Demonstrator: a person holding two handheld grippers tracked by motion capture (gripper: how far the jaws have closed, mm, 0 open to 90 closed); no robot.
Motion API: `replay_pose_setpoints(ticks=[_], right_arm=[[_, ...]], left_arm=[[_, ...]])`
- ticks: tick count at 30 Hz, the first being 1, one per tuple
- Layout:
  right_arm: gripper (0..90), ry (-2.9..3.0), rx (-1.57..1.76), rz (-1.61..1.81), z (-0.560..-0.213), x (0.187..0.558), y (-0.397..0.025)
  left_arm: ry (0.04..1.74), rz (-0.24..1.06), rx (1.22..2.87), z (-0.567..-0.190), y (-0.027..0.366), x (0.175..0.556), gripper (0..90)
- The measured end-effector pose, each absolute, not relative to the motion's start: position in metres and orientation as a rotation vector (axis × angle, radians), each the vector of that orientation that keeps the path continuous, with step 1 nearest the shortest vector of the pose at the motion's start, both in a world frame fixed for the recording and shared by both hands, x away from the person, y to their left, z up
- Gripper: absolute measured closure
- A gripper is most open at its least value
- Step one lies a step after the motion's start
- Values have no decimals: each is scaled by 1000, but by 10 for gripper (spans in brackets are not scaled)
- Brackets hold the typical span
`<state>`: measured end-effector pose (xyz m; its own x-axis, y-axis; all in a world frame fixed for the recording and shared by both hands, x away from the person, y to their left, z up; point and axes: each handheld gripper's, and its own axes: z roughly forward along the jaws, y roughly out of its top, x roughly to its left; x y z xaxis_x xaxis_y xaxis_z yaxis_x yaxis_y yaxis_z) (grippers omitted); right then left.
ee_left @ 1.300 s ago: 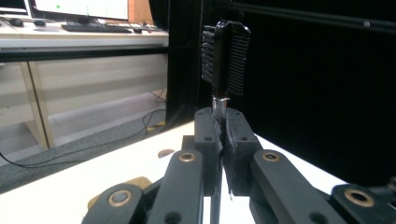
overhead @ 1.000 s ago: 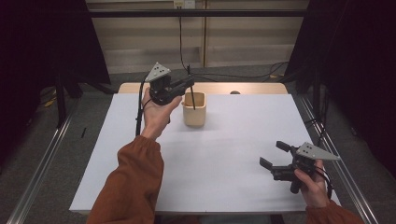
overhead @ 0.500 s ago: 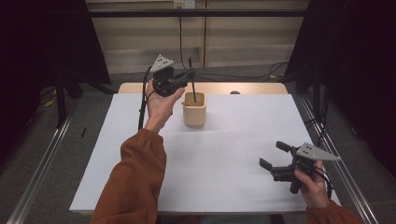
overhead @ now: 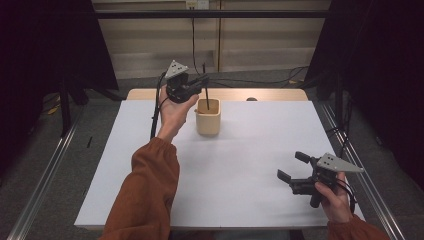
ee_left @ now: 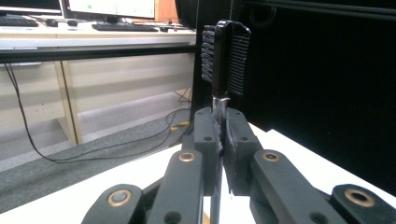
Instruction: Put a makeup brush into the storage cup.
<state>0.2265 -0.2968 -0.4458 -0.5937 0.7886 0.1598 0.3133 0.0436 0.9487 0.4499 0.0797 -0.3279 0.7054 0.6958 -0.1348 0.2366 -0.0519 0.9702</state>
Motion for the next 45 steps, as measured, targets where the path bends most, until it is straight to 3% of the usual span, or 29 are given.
replay_pose_setpoints(ticks=[45], right_arm=[[0,1938,1094,1574,-447,227,-296]], left_arm=[[794,431,1708,-377,75,452,850]])
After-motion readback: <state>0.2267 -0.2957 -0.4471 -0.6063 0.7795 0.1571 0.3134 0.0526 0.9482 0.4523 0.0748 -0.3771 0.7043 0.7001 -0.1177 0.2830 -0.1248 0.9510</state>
